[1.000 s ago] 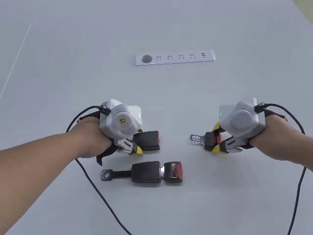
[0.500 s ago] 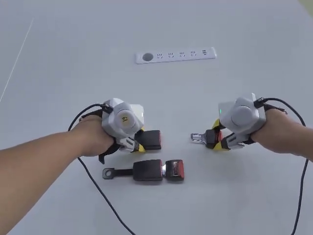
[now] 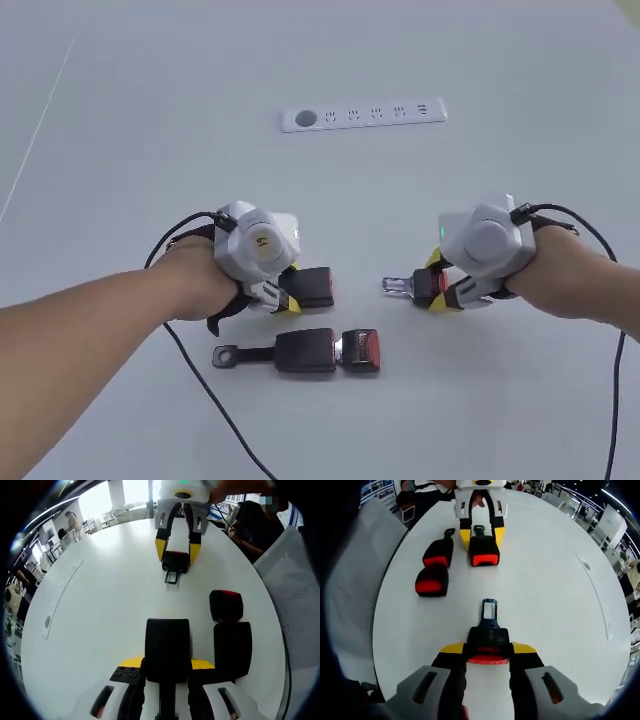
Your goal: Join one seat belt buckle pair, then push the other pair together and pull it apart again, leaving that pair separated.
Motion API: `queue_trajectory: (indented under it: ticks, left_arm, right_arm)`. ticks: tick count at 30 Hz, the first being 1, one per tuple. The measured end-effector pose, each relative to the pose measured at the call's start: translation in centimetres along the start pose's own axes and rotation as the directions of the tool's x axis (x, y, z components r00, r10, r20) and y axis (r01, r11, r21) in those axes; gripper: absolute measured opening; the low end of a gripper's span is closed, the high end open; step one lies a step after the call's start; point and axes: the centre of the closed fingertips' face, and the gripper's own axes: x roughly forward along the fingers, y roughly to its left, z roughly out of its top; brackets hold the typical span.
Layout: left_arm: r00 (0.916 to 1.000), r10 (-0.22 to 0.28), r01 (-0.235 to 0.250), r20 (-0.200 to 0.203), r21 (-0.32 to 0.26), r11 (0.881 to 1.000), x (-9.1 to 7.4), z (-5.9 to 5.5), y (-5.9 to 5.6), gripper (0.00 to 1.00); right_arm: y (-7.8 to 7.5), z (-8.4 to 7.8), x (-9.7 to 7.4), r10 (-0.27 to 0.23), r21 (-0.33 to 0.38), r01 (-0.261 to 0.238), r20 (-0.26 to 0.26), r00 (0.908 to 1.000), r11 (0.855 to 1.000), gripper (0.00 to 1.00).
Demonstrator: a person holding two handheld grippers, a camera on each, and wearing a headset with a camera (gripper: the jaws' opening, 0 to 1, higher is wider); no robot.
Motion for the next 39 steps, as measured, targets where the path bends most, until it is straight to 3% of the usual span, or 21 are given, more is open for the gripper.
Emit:
queue_trajectory:
  ticks: [10,17,26,34,39]
  left_arm:
    - [1.0,0.002,-0.002,-0.007,-0.001,1.0,-0.1,0.0,0.0,0.33]
    - [1.0,0.0,0.0,-0.01,0.004,1.0,0.0,0.0,0.0,0.33]
    - [0.9999,-0.003,0.003,-0.011,0.01,1.0,0.0,0.0,0.0,0.33]
    - [1.0,-0.002,0.002,0.0,0.004,1.0,-0.1,0.0,0.1,0.33]
    - [0.9999,-0.016,0.016,0.004,0.015,1.0,-0.1,0.2,0.0,0.32]
  right_arm:
    - [0.5,3.3,2.0,0.008,-0.026,-0.007,0.035,0.9994,1.0,0.31]
    - [0.1,5.2,2.9,-0.02,-0.025,0.021,0.046,0.9988,0.999,0.31]
    - [0.2,6.1,3.2,-0.018,-0.059,0.02,0.045,0.9988,0.998,0.31]
    - [-0.1,6.7,3.6,0.013,-0.043,-0.01,0.068,0.9976,0.999,0.3]
    - [-0.1,7.0,3.7,0.036,-0.091,-0.03,0.055,0.9978,0.995,0.3]
